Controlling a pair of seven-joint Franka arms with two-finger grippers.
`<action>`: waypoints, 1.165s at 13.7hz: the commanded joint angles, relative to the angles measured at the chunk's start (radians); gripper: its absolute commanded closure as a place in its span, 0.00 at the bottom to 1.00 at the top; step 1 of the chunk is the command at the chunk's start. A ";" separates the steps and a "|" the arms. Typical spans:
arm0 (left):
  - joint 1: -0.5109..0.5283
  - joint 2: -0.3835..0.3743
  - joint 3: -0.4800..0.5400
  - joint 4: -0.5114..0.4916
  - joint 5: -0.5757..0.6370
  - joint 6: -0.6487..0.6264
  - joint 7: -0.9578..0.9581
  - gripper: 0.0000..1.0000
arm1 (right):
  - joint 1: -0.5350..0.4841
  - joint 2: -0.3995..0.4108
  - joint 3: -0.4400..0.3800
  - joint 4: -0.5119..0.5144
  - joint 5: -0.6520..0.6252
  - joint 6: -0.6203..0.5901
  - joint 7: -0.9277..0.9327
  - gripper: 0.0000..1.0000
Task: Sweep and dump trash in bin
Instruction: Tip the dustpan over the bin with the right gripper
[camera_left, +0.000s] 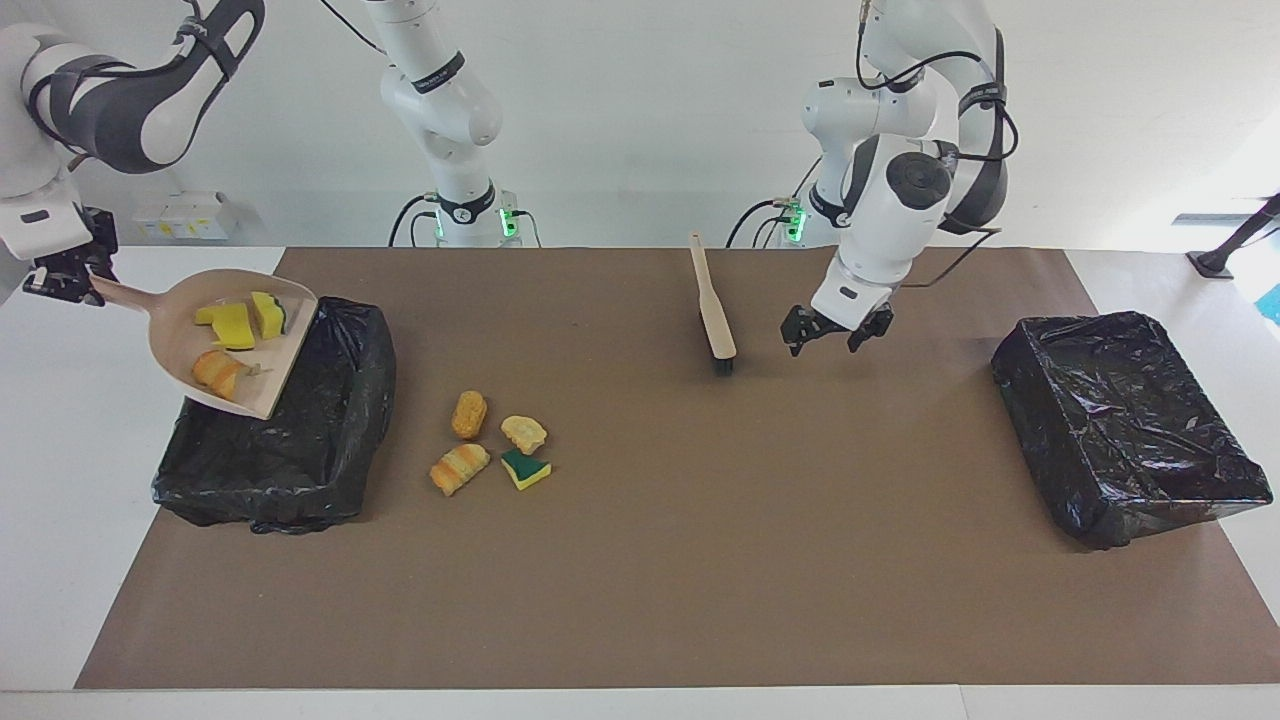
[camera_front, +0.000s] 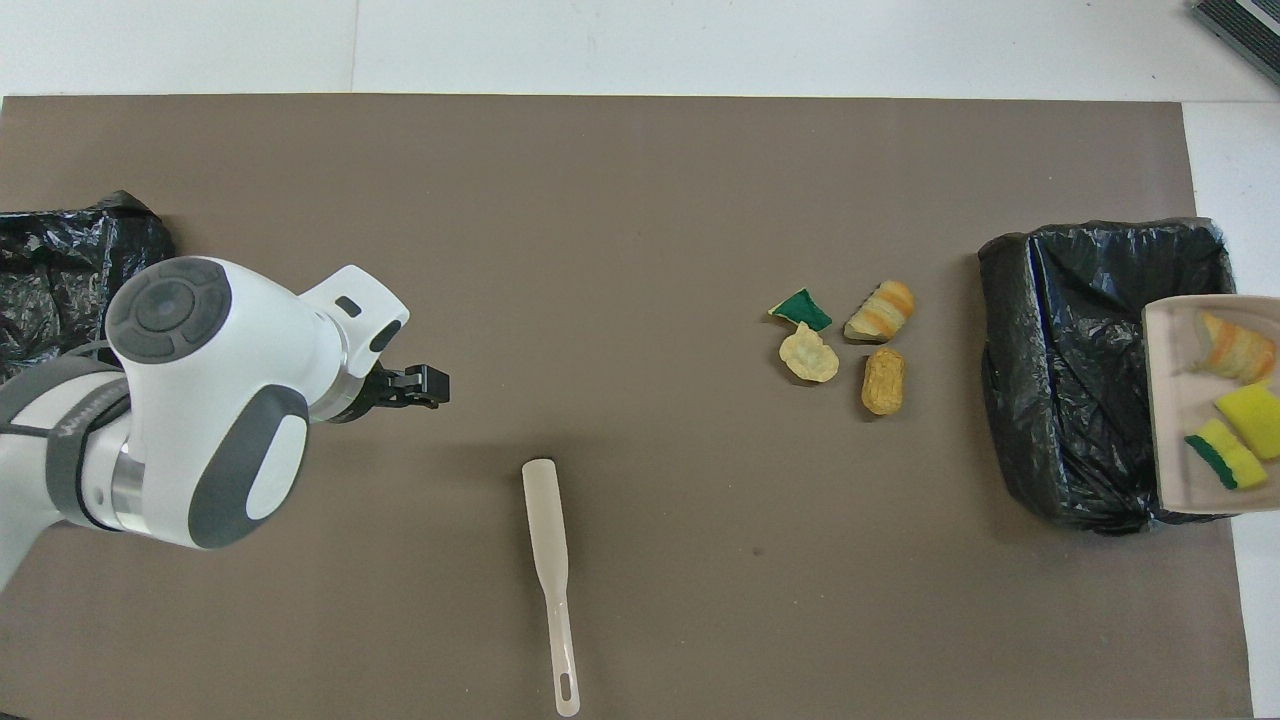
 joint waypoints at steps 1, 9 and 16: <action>0.103 0.031 -0.010 0.131 0.025 -0.121 0.157 0.00 | 0.021 -0.007 0.023 0.015 -0.114 0.003 0.069 1.00; 0.161 0.026 -0.008 0.331 0.067 -0.310 0.280 0.00 | 0.164 -0.022 0.024 0.026 -0.340 -0.029 0.167 1.00; -0.072 -0.009 0.212 0.426 0.067 -0.448 0.282 0.00 | 0.211 -0.072 0.031 0.012 -0.454 -0.042 0.153 1.00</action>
